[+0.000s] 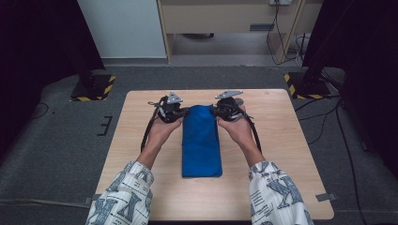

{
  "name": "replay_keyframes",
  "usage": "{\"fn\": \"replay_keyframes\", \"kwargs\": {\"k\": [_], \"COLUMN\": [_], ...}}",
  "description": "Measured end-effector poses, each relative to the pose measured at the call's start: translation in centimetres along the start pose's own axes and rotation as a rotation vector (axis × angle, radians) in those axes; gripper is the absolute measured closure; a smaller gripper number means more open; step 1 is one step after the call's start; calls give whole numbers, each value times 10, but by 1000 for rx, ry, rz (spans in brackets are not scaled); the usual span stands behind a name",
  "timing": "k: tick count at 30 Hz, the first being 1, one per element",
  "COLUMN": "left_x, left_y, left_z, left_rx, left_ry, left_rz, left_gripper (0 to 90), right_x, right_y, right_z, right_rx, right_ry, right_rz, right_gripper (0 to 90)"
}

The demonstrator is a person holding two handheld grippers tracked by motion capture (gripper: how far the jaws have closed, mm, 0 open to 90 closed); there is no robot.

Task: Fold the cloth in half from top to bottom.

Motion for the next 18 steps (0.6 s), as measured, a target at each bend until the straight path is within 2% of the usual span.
{"fn": "replay_keyframes", "kwargs": {"k": [6,13,18], "left_x": [5,11,13], "left_y": [-1,-9,-8], "left_z": [3,6,4], "left_rx": [9,-14,-13], "left_ry": [-6,3,-1], "left_rz": [3,6,9], "left_gripper": [849,849,852], "right_x": [6,11,14], "right_y": [1,10,6], "right_z": [2,5,9], "right_rx": [-5,7,3], "right_ry": [-9,-20,-27], "right_rz": [-5,-21,-22], "right_gripper": [872,873,873]}}
Point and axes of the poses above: each handheld gripper's, and its own axes: x roughly backward along the jaws, z roughly out of its underside, y roughly to its left, the point moved 7 cm from there along -x, roughly forward along the jaws, and after that the axes turned 4 degrees about z, right-handed, at the moved point
